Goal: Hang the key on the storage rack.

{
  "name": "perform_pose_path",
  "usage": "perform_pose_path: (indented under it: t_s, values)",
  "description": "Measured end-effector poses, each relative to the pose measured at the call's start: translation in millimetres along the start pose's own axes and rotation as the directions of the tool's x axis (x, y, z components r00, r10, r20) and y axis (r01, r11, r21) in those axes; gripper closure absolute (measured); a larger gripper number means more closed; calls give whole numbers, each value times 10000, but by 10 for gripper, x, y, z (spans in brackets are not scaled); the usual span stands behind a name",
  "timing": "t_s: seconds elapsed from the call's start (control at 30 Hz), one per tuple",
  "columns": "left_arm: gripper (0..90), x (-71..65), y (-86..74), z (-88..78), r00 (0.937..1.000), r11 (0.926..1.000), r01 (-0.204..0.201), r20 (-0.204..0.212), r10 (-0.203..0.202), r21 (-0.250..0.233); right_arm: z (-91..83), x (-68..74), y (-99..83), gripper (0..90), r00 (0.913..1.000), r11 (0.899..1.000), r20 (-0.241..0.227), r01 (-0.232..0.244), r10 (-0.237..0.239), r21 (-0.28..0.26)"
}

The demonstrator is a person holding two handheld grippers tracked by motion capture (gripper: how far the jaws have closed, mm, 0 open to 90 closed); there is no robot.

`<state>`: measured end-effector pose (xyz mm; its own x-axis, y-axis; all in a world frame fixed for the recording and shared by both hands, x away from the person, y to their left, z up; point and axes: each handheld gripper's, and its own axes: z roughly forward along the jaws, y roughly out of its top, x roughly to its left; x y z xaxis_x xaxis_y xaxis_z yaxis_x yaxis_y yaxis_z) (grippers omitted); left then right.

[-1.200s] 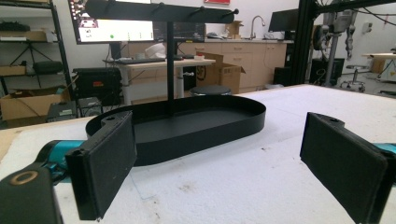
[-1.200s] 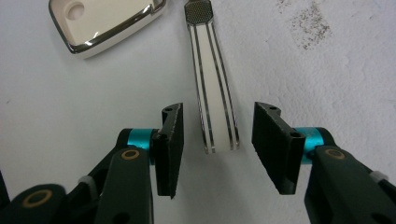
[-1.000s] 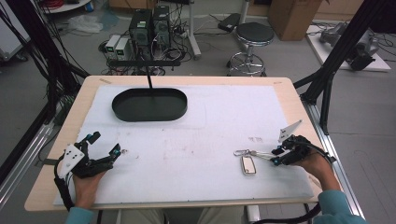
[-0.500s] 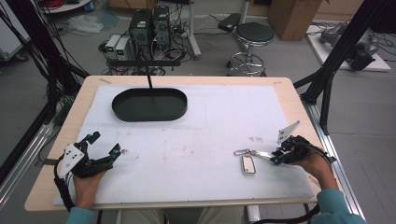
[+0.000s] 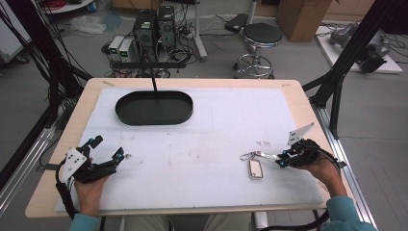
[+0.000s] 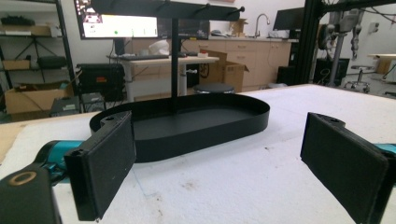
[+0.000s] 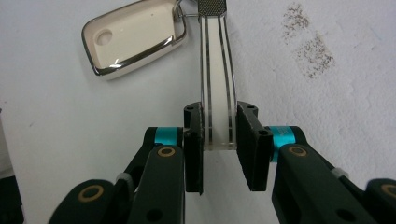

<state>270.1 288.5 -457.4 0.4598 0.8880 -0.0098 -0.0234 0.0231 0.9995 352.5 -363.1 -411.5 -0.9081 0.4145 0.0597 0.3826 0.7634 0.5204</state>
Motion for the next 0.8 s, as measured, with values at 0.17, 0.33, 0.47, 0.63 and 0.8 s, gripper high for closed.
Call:
perform_pose_path:
  t_s: [0.17,0.33,0.47,0.63,0.8]
  values:
    - [106,16,15,13,9987,9993,357,359,-362,144,-6,44,47,745,9999,9979,-39,145,-148,-631]
    - [107,12,125,53,9943,9985,415,965,-449,364,-7,75,140,746,9994,9914,-276,148,-185,-1303]
    - [107,18,272,119,9876,9977,379,1500,-459,558,4,71,239,749,9987,9852,-501,-197,113,-1700]
    - [107,1,425,202,9804,9970,177,1946,-322,759,22,85,308,750,9984,9785,-570,-124,7,-2060]
    - [107,-28,525,289,9673,9955,124,2509,-358,941,-3,115,363,750,9980,9667,-621,-20,-144,-2558]
